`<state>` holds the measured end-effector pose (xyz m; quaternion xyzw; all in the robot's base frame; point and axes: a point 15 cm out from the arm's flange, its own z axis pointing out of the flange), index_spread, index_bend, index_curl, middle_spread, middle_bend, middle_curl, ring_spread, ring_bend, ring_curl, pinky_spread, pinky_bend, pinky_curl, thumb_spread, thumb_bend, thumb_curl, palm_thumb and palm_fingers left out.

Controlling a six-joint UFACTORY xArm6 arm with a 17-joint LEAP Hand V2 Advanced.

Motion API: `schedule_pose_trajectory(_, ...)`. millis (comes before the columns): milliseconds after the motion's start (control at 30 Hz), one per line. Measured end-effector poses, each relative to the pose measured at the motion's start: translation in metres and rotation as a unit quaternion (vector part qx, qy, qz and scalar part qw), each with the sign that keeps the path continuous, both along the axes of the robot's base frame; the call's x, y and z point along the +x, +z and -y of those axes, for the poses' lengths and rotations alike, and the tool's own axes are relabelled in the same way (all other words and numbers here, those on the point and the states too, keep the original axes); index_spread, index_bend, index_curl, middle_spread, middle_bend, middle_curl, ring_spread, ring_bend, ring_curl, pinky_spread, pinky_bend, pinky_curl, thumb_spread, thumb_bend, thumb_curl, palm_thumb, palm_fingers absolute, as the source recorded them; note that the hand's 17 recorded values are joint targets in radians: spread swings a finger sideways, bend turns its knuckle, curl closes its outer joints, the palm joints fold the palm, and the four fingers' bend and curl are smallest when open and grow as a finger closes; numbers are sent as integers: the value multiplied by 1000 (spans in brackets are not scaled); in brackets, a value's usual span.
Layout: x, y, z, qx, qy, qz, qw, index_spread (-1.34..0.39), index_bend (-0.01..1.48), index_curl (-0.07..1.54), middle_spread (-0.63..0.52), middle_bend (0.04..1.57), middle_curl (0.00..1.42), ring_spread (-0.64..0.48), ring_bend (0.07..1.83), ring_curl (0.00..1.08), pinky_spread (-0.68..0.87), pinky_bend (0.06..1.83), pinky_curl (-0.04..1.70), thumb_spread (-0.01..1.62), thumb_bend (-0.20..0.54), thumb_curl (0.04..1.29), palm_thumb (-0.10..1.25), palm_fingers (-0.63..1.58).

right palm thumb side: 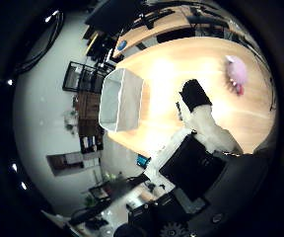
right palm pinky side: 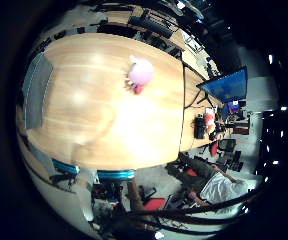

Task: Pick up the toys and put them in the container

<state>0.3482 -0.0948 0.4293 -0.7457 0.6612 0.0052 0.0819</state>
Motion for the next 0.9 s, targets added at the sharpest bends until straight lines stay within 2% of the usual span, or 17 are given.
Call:
schedule_pose_trajectory(300,-1,3,-5,7,1,2,1000,-557,191,364,-318,189,291,-306,704,184,63,678,-4,1125,-21,447,594,482)
schedule_pose_trajectory(533,-1,13,-19,27,2,22,999,-556,195,367,-320,186,290,-306,711,184,63,670,-4,1126,-19,449,596,490)
schedule_pose_trajectory(900,21,2,-9,29,-8,3,1000,-581,222,381,-333,181,284,-314,716,182,64,657,-5,1067,-20,469,661,516)
